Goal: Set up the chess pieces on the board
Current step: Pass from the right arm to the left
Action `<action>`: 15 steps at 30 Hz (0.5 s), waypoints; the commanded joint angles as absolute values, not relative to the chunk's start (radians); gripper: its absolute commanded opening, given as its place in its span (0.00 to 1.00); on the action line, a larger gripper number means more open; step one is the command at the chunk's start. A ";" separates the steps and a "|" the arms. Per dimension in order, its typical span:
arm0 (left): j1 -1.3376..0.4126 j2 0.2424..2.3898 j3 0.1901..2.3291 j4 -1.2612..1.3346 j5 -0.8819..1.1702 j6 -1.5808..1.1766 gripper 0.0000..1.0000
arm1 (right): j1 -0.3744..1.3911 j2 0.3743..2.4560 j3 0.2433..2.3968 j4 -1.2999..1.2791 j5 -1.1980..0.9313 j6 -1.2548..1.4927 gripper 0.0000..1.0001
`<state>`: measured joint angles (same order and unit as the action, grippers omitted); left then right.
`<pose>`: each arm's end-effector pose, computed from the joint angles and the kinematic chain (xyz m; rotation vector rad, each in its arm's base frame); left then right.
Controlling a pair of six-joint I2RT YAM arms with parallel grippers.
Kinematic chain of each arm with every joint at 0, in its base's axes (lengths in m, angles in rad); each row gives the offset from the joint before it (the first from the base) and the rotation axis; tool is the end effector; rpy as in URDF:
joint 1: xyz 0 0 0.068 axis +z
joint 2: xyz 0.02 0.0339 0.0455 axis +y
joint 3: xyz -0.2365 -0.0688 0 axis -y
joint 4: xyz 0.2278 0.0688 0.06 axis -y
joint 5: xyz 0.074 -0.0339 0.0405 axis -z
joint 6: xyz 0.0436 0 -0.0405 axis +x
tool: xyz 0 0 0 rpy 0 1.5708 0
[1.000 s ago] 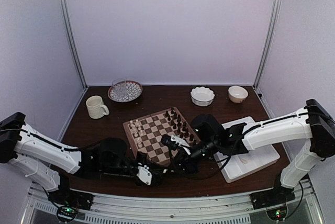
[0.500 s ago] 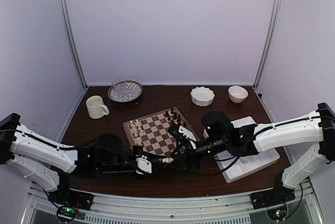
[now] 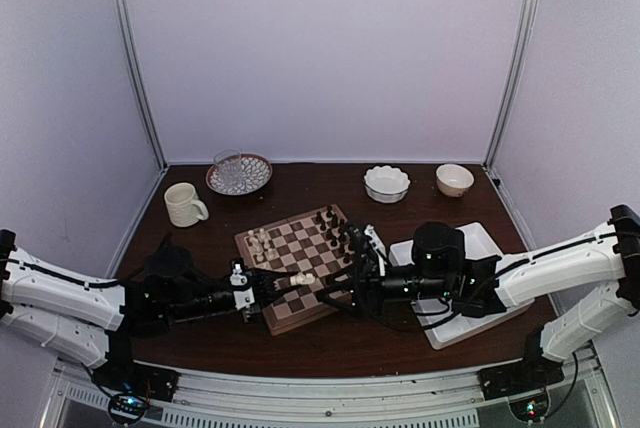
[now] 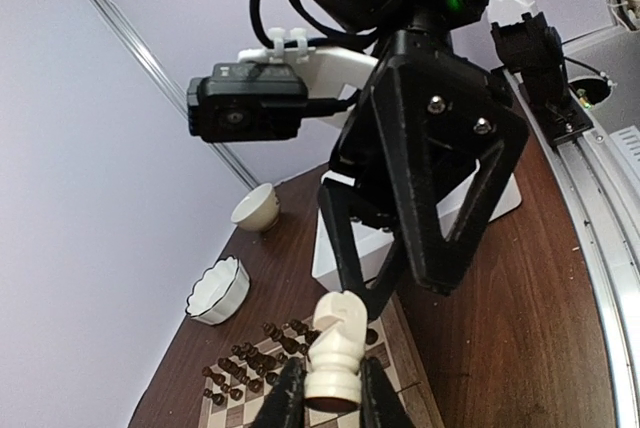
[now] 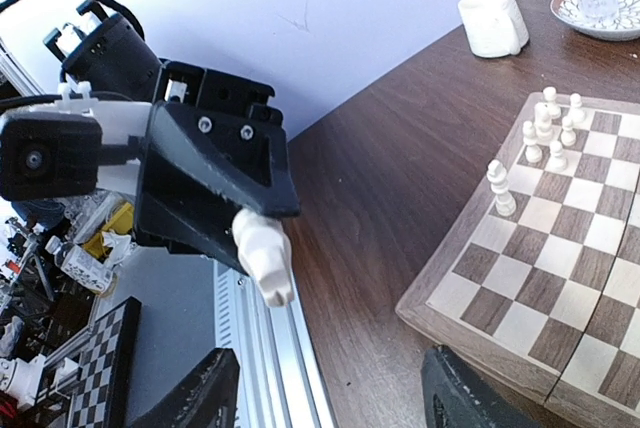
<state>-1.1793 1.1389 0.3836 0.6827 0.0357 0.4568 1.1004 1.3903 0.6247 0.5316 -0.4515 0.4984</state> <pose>0.0921 -0.2273 0.2073 1.2416 1.1250 -0.5786 0.1161 0.2702 0.2053 -0.9560 1.8344 1.4782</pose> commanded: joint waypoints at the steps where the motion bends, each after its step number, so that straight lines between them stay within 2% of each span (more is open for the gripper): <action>1: -1.177 1.108 0.365 0.752 0.094 0.425 0.15 | 1.117 1.372 0.672 0.602 -0.424 0.549 0.65; 5: -1.177 1.082 0.359 0.747 0.101 0.424 0.15 | 1.127 1.391 0.710 0.571 -0.428 0.540 0.51; 15: -1.177 1.093 0.373 0.724 0.118 0.426 0.15 | 1.149 1.438 0.746 0.583 -0.438 0.526 0.29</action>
<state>-1.1793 1.0920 0.3695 0.6872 0.0994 0.4381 1.1397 1.4174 0.7158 0.5591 -0.4404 0.5270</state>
